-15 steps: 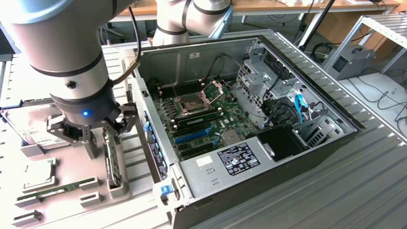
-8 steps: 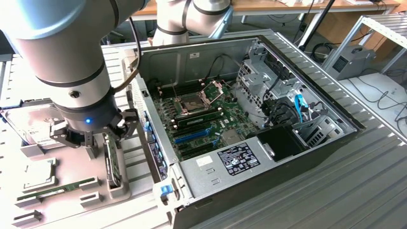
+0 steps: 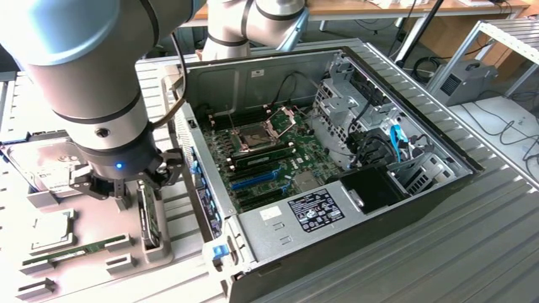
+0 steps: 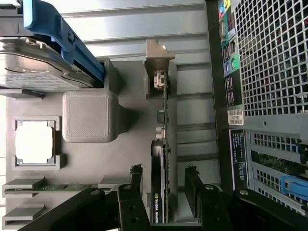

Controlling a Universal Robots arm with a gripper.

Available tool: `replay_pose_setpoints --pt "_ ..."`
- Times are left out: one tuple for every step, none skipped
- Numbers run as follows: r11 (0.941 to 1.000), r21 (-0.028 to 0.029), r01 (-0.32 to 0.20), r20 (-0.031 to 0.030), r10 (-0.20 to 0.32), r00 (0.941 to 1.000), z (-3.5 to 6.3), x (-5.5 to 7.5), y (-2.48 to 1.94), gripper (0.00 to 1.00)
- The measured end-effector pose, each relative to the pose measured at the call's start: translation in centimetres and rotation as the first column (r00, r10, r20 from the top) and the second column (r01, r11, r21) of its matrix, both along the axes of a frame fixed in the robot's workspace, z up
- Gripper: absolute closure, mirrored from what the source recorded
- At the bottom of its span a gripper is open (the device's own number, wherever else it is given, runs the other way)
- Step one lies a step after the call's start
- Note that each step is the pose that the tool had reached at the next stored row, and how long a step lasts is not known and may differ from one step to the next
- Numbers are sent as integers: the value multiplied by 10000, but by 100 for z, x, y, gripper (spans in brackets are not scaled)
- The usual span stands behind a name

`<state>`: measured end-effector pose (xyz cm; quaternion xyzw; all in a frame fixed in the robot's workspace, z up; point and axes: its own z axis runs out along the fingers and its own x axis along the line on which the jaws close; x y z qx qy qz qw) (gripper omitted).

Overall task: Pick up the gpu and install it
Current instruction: 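Pick up the gpu and move the gpu toward the slot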

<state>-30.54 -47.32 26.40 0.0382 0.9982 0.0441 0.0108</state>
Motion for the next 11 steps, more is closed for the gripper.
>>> replay_pose_setpoints --pt "10000 0 0 0 0 10000 -12 0 -1 52" --pt "10000 0 0 0 0 10000 -24 0 -1 52" --pt "10000 1 0 1 0 10000 -40 0 -2 52" --pt "10000 0 0 0 0 10000 -52 0 -2 52" --pt "10000 0 0 0 0 10000 -64 0 -2 52" --pt "10000 0 0 0 0 10000 -74 0 -2 52" --pt "10000 -1 0 -1 0 10000 -76 0 -3 52" --pt "10000 -3 0 -3 0 10000 -76 0 -3 52" --pt "10000 -1 0 -1 0 10000 -79 0 -2 52" --pt "10000 0 0 0 0 10000 -80 0 -2 52" --pt "10000 -1 0 0 0 10000 -80 0 -3 52"
